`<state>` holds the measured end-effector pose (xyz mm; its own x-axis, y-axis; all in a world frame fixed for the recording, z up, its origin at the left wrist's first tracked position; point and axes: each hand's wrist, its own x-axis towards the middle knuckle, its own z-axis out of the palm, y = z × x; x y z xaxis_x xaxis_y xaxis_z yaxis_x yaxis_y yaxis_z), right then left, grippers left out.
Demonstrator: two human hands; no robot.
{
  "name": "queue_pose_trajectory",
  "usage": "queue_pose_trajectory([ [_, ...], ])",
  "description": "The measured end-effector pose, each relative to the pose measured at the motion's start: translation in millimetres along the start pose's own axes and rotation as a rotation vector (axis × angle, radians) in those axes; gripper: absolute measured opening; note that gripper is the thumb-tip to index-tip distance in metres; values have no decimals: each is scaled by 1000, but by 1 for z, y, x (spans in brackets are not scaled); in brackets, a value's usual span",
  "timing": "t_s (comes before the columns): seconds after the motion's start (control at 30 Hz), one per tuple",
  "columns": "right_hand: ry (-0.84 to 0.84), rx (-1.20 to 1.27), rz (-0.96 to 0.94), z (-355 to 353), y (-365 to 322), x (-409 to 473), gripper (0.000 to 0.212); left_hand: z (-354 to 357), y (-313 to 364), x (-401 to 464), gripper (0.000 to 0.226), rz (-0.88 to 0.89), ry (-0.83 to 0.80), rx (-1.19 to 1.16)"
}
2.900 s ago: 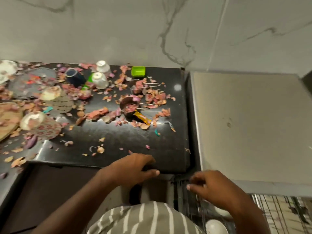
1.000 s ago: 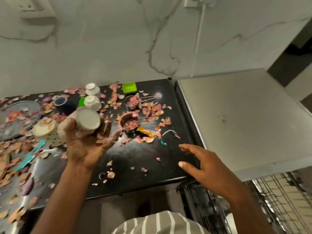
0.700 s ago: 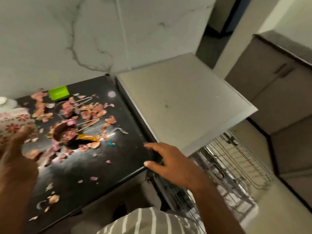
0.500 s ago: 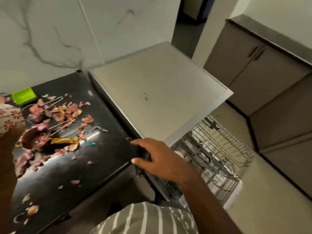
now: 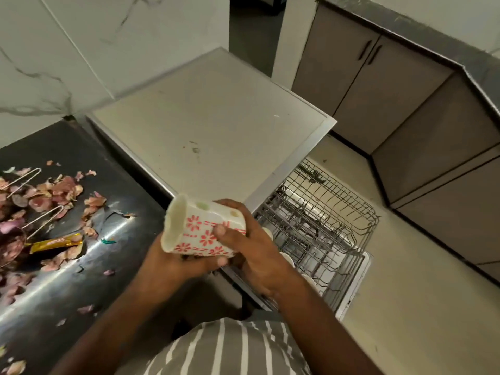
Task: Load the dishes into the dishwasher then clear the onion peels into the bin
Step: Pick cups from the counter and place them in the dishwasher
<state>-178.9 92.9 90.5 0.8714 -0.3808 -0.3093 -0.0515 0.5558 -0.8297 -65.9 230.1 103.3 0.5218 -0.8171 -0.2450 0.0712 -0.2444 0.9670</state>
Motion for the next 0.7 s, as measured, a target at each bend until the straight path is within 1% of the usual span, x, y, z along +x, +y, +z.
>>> queue_pose_trajectory([
  [0.03, 35, 31, -13, -12, 1, -5, 49, 6, -2, 8, 88, 0, -91, 77],
  [0.07, 84, 57, -23, -24, 1, -9, 49, 11, -1, 12, 93, -6, -128, 141],
  [0.1, 137, 59, -31, -39, 0, -13, 49, 10, -12, 20, 92, -7, -152, 217],
  [0.17, 252, -29, -42, -70, -1, -21, 45, 9, -21, 32, 87, -42, -189, 363],
  [0.2, 321, -94, -39, -89, 0, -24, 43, 9, -25, 34, 84, -52, -196, 407],
  [0.27, 473, -245, -47, -133, 4, -29, 43, 10, -31, 38, 75, -97, -199, 407],
  [0.33, 609, -499, -45, -176, 11, -32, 53, 8, -37, 42, 68, -120, -177, 431],
  [0.37, 651, -667, -8, -196, 16, -33, 59, 8, -38, 44, 63, -125, -170, 445],
  [0.43, 675, -975, 123, -233, 27, -34, 71, 11, -38, 45, 48, -126, -152, 460],
  [0.5, 685, -1161, 252, -262, 41, -35, 83, 18, -34, 47, 41, -132, -143, 467],
  [0.63, 642, -1332, 433, -305, 76, -30, 96, 30, -30, 50, 46, -142, -140, 500],
  [0.7, 599, -1390, 478, -323, 94, -23, 101, 34, -32, 50, 44, -161, -128, 506],
])
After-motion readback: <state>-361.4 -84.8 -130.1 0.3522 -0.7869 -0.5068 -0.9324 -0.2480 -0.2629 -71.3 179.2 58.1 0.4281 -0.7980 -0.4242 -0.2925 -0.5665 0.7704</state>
